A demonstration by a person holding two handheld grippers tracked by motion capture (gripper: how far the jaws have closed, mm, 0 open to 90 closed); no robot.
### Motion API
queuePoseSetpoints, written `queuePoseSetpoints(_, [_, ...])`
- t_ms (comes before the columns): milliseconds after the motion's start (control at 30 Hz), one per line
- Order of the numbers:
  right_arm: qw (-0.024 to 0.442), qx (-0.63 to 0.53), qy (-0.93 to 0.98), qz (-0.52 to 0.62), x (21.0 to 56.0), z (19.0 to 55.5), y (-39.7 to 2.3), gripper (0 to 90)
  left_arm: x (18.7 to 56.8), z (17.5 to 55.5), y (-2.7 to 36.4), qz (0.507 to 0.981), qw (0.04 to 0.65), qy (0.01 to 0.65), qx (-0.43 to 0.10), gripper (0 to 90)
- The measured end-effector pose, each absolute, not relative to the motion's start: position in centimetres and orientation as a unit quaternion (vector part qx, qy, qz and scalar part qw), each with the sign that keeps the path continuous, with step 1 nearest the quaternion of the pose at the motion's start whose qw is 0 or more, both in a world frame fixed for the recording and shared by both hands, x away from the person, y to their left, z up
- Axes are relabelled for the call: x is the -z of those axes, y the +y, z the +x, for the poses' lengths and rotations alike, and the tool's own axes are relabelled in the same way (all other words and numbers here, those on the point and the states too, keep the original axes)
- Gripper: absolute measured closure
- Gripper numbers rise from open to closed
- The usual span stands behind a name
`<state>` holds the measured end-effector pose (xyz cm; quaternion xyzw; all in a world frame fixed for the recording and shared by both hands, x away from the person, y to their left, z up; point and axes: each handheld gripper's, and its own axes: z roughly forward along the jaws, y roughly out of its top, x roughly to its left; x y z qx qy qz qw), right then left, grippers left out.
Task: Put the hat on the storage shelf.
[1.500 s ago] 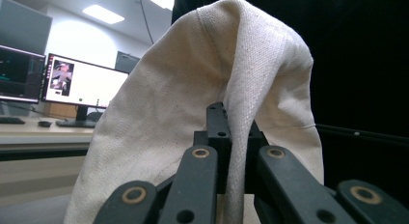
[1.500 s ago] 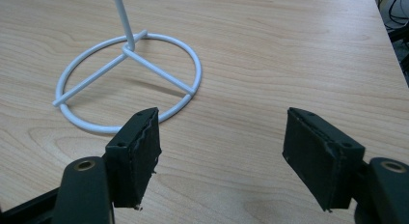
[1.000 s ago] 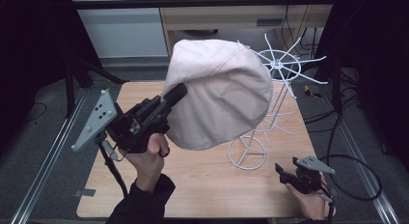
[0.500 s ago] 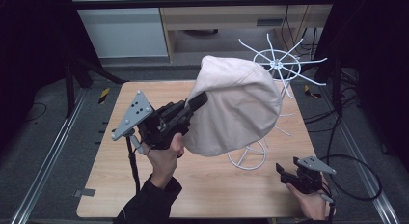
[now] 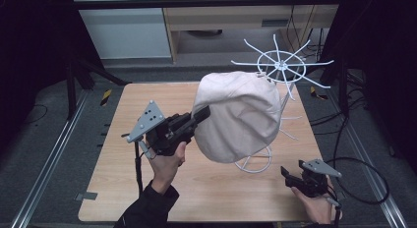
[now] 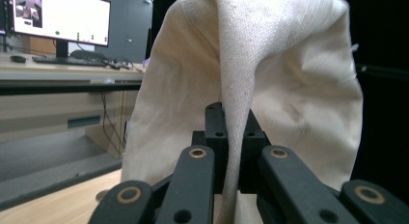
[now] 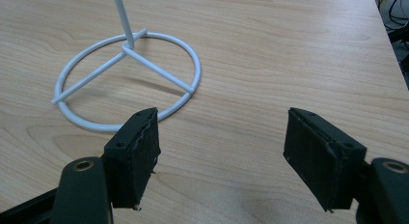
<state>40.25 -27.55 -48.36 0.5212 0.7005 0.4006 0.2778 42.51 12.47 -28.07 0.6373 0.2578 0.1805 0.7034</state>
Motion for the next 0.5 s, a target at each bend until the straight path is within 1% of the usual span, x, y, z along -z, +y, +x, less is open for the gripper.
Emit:
queuePoseSetpoints(300, [0.28,-0.398,0.702,0.52,48.4,40.3,-27.5,28.5,29.7,42.9,11.5,0.668,0.676,0.255,-0.177,83.7])
queuePoseSetpoints(400, [0.279,-0.399,0.701,0.52,48.4,40.3,-27.6,28.5,30.0,43.0,11.2,0.685,0.659,0.253,-0.18,79.8])
queuePoseSetpoints(500, [0.279,-0.398,0.702,0.521,48.5,40.3,-27.5,28.4,30.2,42.7,11.4,0.694,0.649,0.248,-0.189,72.2])
